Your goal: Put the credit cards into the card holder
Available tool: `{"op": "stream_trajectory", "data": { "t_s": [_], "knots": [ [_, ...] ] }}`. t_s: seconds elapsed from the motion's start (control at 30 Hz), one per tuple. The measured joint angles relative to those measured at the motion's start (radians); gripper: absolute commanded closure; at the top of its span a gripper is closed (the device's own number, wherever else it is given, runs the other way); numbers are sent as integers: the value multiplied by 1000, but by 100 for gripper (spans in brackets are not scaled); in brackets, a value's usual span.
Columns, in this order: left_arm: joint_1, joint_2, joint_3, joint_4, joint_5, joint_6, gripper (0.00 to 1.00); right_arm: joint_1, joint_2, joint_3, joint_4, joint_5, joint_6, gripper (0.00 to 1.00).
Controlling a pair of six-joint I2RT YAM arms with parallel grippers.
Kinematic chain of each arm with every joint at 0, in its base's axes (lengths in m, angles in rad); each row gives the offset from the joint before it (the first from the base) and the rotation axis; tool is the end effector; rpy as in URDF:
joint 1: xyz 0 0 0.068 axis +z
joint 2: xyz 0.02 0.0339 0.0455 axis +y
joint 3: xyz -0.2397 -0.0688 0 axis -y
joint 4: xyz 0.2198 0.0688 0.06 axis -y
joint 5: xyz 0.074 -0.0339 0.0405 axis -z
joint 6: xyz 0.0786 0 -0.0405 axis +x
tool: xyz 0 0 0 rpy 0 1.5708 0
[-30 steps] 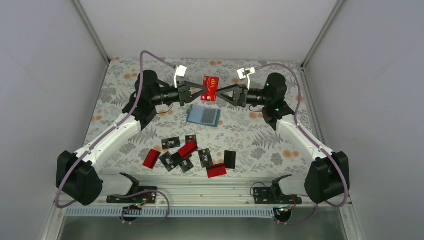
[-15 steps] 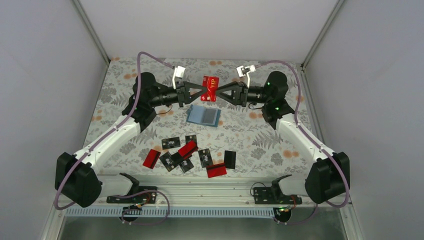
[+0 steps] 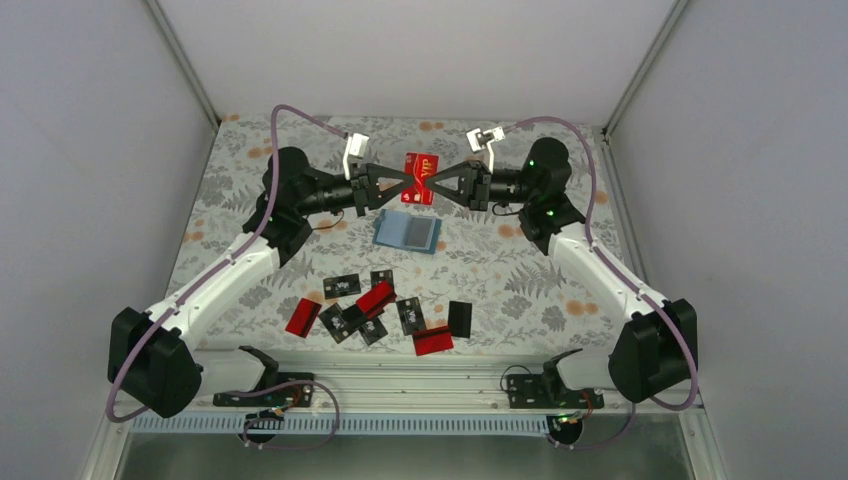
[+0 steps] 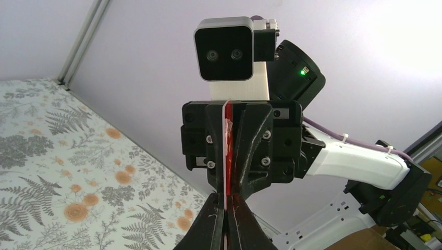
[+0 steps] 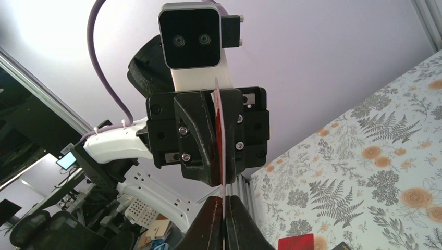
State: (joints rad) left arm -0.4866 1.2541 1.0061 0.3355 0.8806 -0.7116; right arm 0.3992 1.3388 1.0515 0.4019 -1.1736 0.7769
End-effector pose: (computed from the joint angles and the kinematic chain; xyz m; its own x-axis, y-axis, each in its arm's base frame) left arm 0.2339 -0.1923 0.3563 -0.5794 -0.1639 -0.7984 0.7901 0.1275 -0.5995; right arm 0.2449 0.1820 0.3540 -0.6220 0.0319 -0.7823 -0.7830 -0.0309 0.6213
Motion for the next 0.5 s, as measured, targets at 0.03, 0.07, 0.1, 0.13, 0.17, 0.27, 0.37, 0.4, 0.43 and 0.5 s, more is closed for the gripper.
{"op": "stream_trajectory", "data": {
  "t_s": [0.03, 0.07, 0.1, 0.13, 0.17, 0.27, 0.37, 0.4, 0.43, 0.5],
  "knots": [
    [0, -1, -3, 4, -2, 0, 98, 0, 1, 4, -10, 0, -4, 96],
    [0, -3, -8, 8, -8, 0, 98, 1, 1, 9, -26, 3, -11, 96],
    [0, -5, -12, 10, -12, 0, 97, 2, 2, 15, -45, 6, -19, 96],
    [0, -6, -15, 11, -16, 1, 97, 3, 2, 19, -65, 12, -27, 96],
    [0, -8, -18, 6, -23, 3, 97, 4, 2, 23, -86, 18, -38, 96],
    [0, -13, -28, -23, -60, 29, 87, 6, 2, 30, -145, 42, -68, 96],
    [-1, -16, -50, -47, -87, 51, 82, 6, 2, 30, -210, 85, -99, 96],
    [-1, -16, -61, -59, -99, 60, 80, 6, 2, 30, -225, 96, -106, 96],
    [-1, -17, -71, -72, -112, 69, 79, 2, 2, 29, -243, 110, -112, 96],
    [-1, -17, -86, -100, -138, 86, 73, -3, -1, 23, -276, 136, -121, 96]
  ]
}}
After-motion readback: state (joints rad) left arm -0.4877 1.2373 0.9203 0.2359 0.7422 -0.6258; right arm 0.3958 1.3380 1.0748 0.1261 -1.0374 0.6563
